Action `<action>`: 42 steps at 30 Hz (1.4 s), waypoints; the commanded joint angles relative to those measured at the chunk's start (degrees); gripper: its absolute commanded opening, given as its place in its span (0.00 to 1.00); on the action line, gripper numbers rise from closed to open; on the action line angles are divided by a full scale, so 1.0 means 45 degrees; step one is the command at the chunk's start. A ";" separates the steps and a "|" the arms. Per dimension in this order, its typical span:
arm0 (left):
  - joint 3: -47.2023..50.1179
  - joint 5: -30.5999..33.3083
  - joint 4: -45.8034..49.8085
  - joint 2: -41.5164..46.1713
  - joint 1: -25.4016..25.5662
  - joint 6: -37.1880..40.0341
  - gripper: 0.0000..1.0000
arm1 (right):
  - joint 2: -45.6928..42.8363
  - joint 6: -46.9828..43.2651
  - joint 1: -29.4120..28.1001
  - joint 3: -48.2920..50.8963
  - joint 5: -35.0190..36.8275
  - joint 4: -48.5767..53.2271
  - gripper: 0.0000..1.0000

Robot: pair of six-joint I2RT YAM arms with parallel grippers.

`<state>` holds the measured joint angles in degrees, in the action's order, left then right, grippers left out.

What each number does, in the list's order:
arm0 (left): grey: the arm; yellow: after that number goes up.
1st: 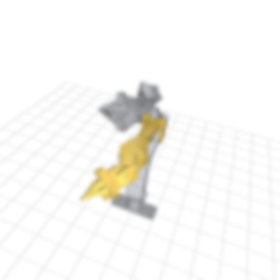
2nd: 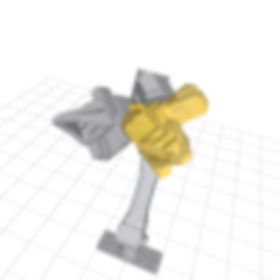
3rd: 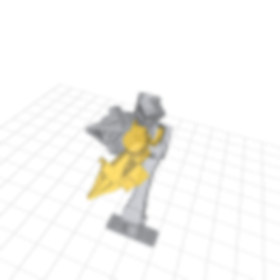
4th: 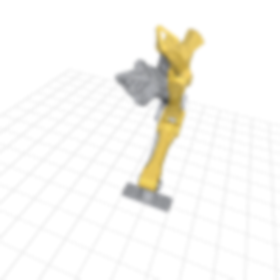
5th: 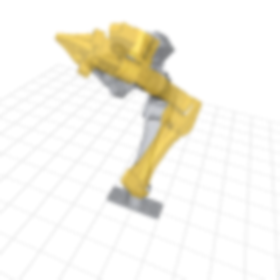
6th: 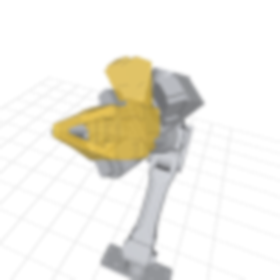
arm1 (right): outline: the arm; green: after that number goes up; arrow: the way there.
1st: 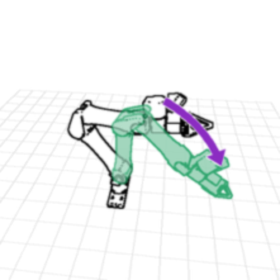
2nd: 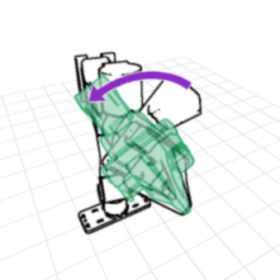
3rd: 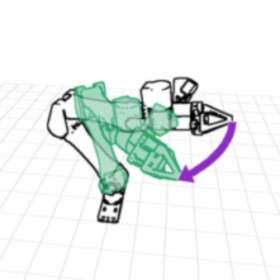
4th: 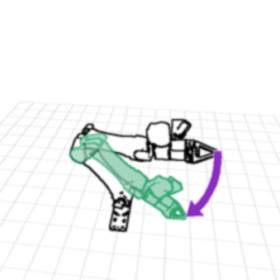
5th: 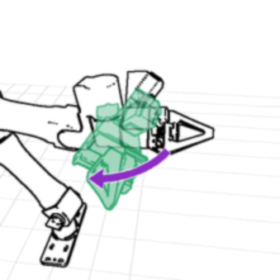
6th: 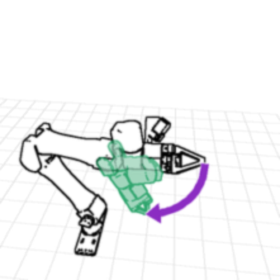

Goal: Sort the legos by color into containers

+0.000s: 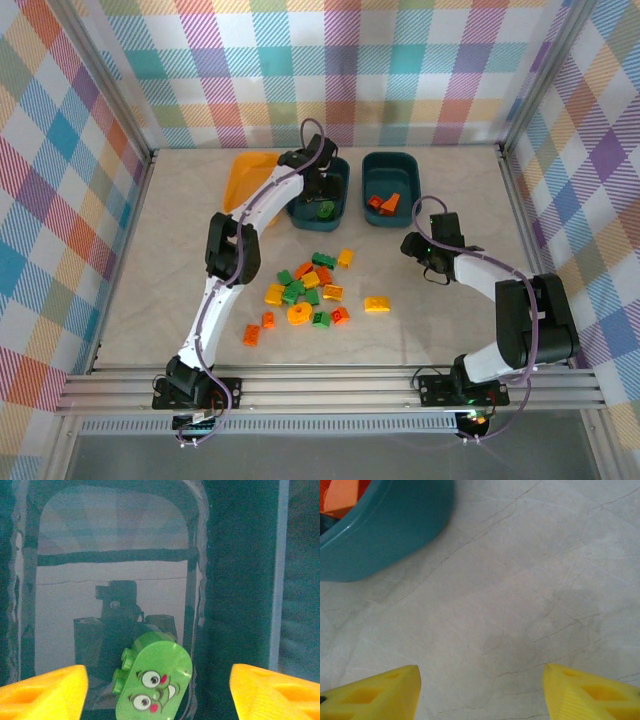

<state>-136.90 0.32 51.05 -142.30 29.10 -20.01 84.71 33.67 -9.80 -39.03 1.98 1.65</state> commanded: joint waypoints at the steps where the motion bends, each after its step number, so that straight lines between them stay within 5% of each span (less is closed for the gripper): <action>1: 0.0354 -0.0247 0.0362 0.2101 0.0037 0.0130 0.79 | -0.0217 0.0098 0.0069 0.0313 -0.0389 -0.0571 0.65; 13: 1.4528 0.0218 -0.3380 1.1824 0.0739 -0.1670 0.74 | -0.0469 0.0534 0.0050 0.1450 -0.1397 -0.2739 0.63; 17: 1.7146 -0.0232 -0.3639 1.3736 0.1603 -0.2192 0.72 | -0.0255 0.0694 -0.0029 0.1421 -0.1416 -0.2891 0.62; 25: 1.7898 0.1073 -0.2656 1.2981 0.3721 -0.2417 0.65 | -0.0372 0.0671 -0.0087 0.1379 -0.1250 -0.2510 0.61; 33: 1.7685 0.3111 -0.2346 1.2255 0.4254 -0.2480 0.62 | -0.0728 0.0623 -0.0087 0.1457 -0.1146 -0.2241 0.61; 42: 1.7768 0.2669 -0.3128 1.1082 0.4242 -0.2499 0.56 | -0.0718 0.0618 -0.0087 0.1363 -0.1251 -0.2038 0.60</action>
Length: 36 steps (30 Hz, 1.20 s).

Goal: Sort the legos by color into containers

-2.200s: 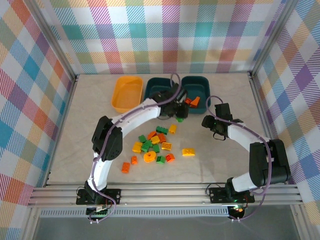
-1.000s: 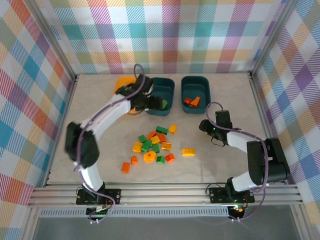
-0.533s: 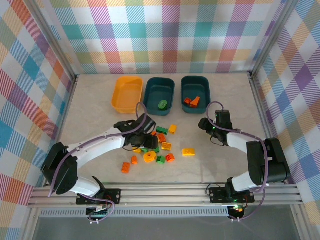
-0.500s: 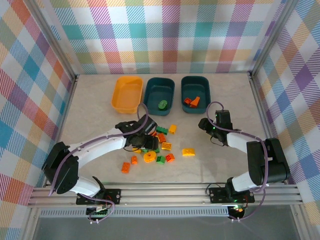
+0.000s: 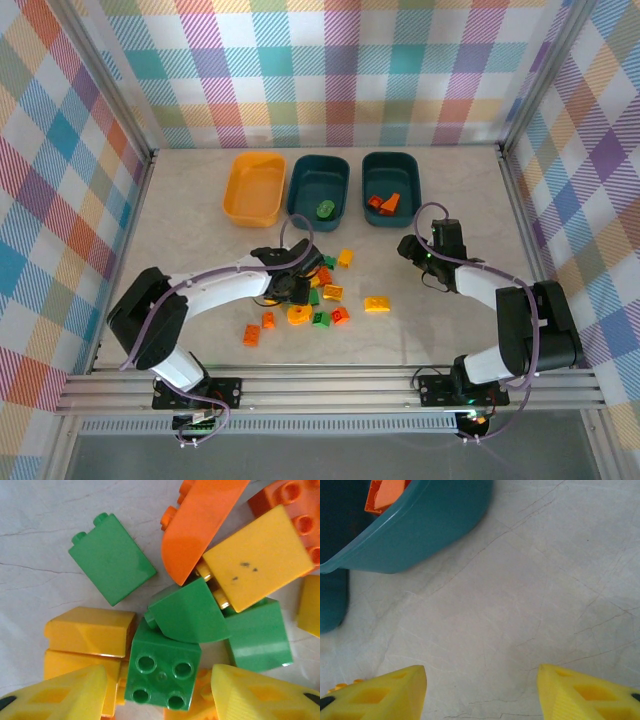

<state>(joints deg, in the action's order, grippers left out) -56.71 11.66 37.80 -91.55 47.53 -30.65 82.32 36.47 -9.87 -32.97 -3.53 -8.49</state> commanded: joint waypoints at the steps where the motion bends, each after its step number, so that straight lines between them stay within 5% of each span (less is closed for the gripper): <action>1: -0.0033 0.0154 -0.0225 -0.0222 0.0153 -0.0150 0.54 | -0.0235 -0.0028 -0.0068 0.0022 -0.0016 0.0226 0.60; 8: 0.0033 0.0041 -0.0536 -0.0229 0.0146 -0.0217 0.44 | -0.0287 0.0001 -0.0073 0.0021 -0.0055 0.0277 0.59; 29: -0.0821 -0.0316 -0.0090 0.0066 0.0378 -0.0034 0.43 | -0.0345 -0.0042 -0.0073 0.0001 -0.0025 0.0377 0.59; 36: -0.0797 0.0610 0.0630 0.0289 0.0416 -0.0396 0.59 | -0.0373 -0.0045 -0.0073 -0.0027 -0.0040 0.0434 0.60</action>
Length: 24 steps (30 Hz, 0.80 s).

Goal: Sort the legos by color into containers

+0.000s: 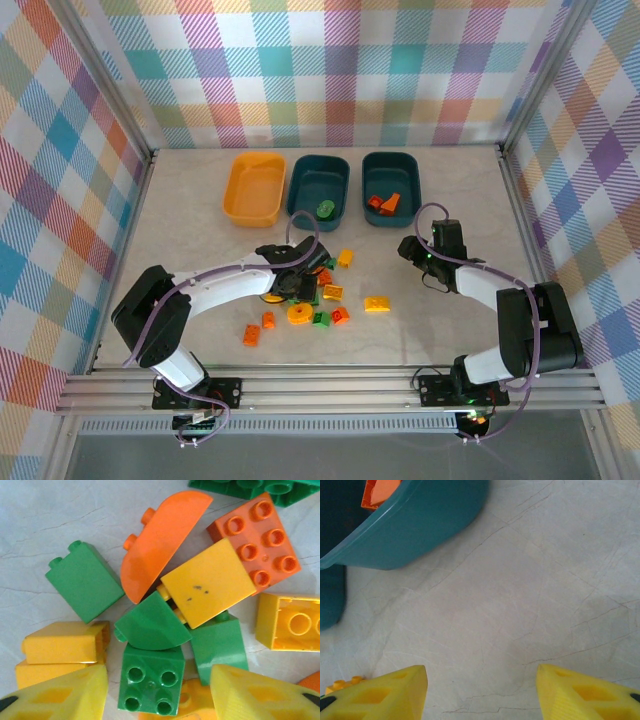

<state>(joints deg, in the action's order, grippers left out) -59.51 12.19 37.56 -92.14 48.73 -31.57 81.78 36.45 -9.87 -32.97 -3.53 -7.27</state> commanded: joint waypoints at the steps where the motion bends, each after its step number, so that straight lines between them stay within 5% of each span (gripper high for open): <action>1: -0.0190 0.0534 0.0715 0.0422 0.0149 -0.0206 0.59 | -0.0248 -0.0020 -0.0074 -0.0020 -0.0038 0.0145 0.60; 8: -0.0058 -0.0051 0.0083 -0.0248 0.0189 -0.0258 0.50 | -0.0263 -0.0027 -0.0073 -0.0017 -0.0019 0.0214 0.60; 24: -0.0057 -0.0206 -0.0299 -0.0962 0.0226 -0.0250 0.47 | -0.0252 -0.0028 -0.0072 -0.0027 0.0048 0.0178 0.60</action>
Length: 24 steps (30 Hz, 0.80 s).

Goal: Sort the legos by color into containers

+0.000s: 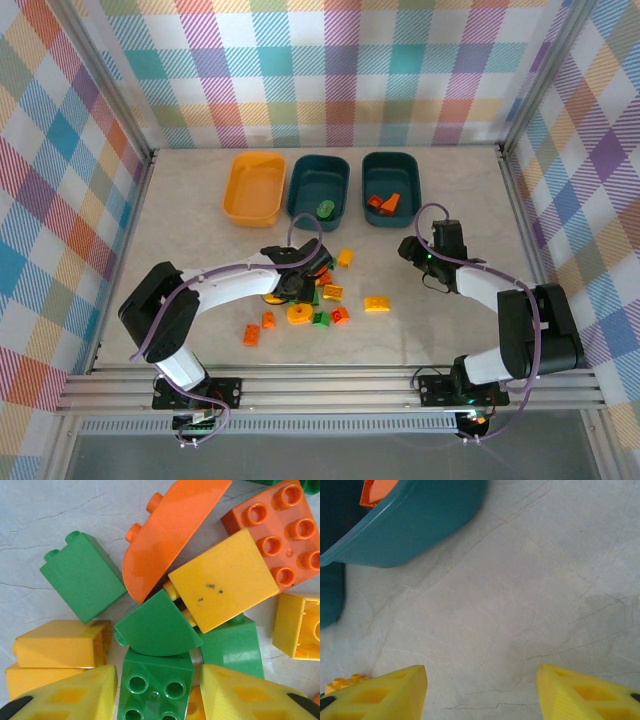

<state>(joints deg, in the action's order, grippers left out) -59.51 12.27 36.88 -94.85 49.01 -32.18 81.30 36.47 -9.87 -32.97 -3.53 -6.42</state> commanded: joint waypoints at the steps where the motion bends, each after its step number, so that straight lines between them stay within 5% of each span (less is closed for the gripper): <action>1: -0.0077 -0.0203 -0.0129 -0.0441 0.0192 -0.0121 0.47 | -0.0165 -0.0037 -0.0063 -0.0036 0.0067 -0.0009 0.60; 6: -0.0094 0.0018 -0.0053 -0.0435 0.0215 -0.0114 0.46 | -0.0131 -0.0016 -0.0082 -0.0017 0.0062 -0.0036 0.60; 12: -0.0598 0.0421 0.0275 0.0050 0.0206 0.0107 0.30 | -0.0102 0.0021 -0.0073 -0.0025 0.0046 -0.0087 0.60; 24: -0.4068 0.2205 0.1042 0.0572 -0.0345 0.2216 0.29 | 0.0053 0.0139 -0.0073 -0.0018 -0.0092 -0.0251 0.59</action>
<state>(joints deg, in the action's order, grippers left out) -74.17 18.79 40.73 -92.58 48.62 -26.39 81.30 36.62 -9.87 -32.97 -3.55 -6.46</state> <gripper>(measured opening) 0.321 0.596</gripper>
